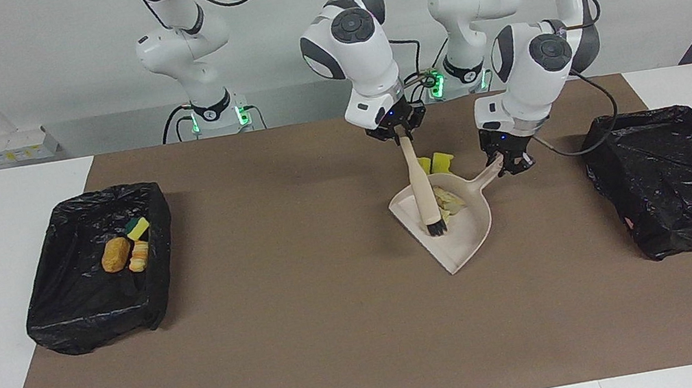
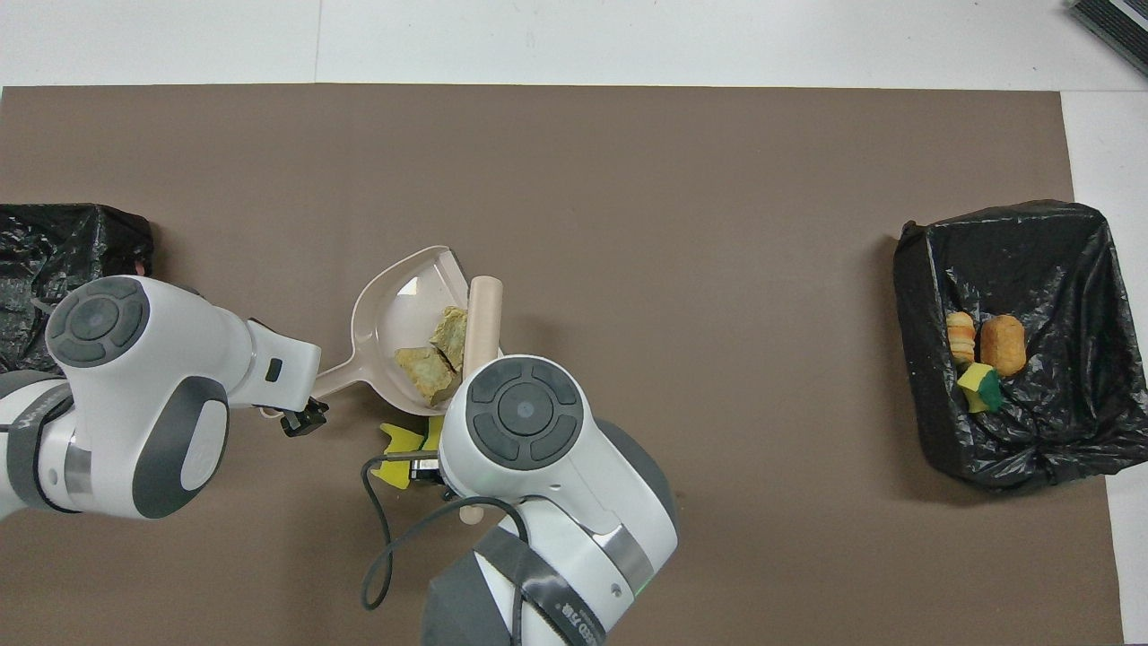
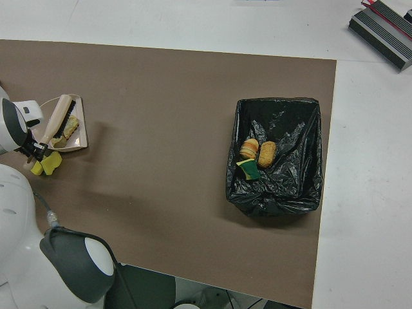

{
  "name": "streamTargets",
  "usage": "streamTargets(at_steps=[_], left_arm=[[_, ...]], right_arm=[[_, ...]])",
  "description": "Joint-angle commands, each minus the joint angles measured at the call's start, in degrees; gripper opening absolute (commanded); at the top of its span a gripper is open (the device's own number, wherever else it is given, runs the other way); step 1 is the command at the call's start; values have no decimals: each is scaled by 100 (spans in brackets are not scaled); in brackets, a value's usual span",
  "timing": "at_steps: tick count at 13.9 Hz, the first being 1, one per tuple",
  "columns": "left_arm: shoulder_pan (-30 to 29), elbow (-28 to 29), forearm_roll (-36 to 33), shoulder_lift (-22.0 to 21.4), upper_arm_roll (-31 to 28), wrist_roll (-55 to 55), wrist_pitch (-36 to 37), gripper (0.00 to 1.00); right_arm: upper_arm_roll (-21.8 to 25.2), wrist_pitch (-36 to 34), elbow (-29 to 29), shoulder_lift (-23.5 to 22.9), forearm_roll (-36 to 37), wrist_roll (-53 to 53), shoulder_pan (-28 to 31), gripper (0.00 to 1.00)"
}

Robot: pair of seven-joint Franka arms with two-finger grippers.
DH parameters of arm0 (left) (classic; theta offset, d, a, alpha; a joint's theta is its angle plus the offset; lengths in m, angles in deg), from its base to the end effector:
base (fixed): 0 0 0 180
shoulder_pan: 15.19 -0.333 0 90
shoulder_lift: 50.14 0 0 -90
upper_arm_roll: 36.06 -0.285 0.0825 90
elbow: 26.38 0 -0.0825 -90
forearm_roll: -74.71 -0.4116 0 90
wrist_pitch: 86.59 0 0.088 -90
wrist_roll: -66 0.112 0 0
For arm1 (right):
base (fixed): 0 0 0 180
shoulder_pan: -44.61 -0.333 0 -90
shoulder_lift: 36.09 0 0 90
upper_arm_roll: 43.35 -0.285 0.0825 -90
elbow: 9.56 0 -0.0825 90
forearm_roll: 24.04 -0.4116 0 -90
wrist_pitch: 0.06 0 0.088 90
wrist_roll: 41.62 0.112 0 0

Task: Sweep and dump trash in bin
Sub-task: 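Sweep the rolls and sponges into the dustpan with the right gripper's brush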

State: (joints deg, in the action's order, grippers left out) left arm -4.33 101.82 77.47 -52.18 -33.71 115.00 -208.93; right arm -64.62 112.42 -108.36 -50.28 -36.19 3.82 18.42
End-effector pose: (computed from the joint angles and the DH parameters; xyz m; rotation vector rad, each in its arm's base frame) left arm 0.5190 -0.1242 0.3269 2.6616 -1.5569 -0.0797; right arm 0.4366 0.4783 0.4045 -2.9253 0.0825 0.2992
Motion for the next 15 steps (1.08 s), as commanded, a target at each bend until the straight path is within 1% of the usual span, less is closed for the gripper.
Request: streamTargets(at_steps=[1,3,5,6,7,8,9,11,14,15], left_arm=[[118,100,-30,63,2,-127,-106,71],[144,100,-30,168,10,-136,-211,70],[285,100,-30,292,2,-371,-456,68],[294,100,-30,318,2,-408,-536,52],[294,100,-30,310,2,-408,-519,32],[294,100,-30,319,2,-400,-511,15],[285,100,-39,310,2,-330,-502,0],[233,74,-39,310,2,-242,-440,0],[180,-145,-56,310,-16,-101,-414,0],[75,-215,-56,240,-51,213,-344,0]], right_arm=[[-9,-445,-130,451,-7,281,36,0],[-9,-481,-349,671,-7,352,27,0],[-9,-481,-447,724,-7,326,9,0],[-9,-473,-447,733,-7,326,9,0],[-9,-472,-447,733,-7,326,9,0],[-9,-490,-490,751,-7,317,9,0],[-9,-490,-543,777,-7,308,9,0],[-9,-464,-552,786,-7,282,27,0],[-9,-385,-535,751,-7,273,45,0],[-9,-376,-509,742,2,273,45,0]])
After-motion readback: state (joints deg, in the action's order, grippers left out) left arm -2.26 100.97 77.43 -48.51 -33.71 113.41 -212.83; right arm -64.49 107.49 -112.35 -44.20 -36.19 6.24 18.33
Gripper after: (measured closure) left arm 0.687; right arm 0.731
